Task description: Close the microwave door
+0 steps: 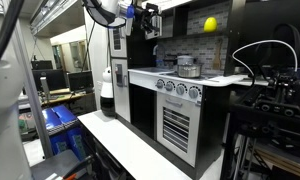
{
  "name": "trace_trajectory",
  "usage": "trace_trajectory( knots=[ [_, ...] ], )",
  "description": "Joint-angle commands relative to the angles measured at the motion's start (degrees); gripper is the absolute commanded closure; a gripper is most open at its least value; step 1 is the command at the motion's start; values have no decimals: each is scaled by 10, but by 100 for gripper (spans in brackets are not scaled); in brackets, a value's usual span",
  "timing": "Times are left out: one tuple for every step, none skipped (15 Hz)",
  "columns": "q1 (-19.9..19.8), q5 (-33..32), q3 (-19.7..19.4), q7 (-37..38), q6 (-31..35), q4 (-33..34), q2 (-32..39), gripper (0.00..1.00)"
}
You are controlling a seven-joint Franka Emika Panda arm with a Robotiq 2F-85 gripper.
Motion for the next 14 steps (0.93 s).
trace_trajectory(
  knots=[
    [10, 59, 14, -59, -3, 74, 52, 0],
    [10, 85, 15, -77, -3, 85, 54, 0],
    [10, 122, 17, -100, -7, 99, 56, 0],
    [12, 151, 18, -118, -15, 109, 56, 0],
    [15, 181, 20, -137, -28, 119, 55, 0],
    [18, 211, 22, -155, -41, 128, 55, 0],
    [22, 239, 24, -172, -57, 139, 55, 0],
    [26, 267, 26, -189, -77, 150, 55, 0],
    [30, 294, 29, -205, -97, 162, 57, 0],
    [33, 320, 31, -219, -111, 172, 57, 0],
    [38, 339, 32, -227, -125, 182, 58, 0],
    [43, 359, 33, -236, -134, 190, 59, 0],
    [49, 368, 33, -236, -145, 198, 62, 0],
    [53, 380, 33, -239, -150, 203, 62, 0]
  ],
)
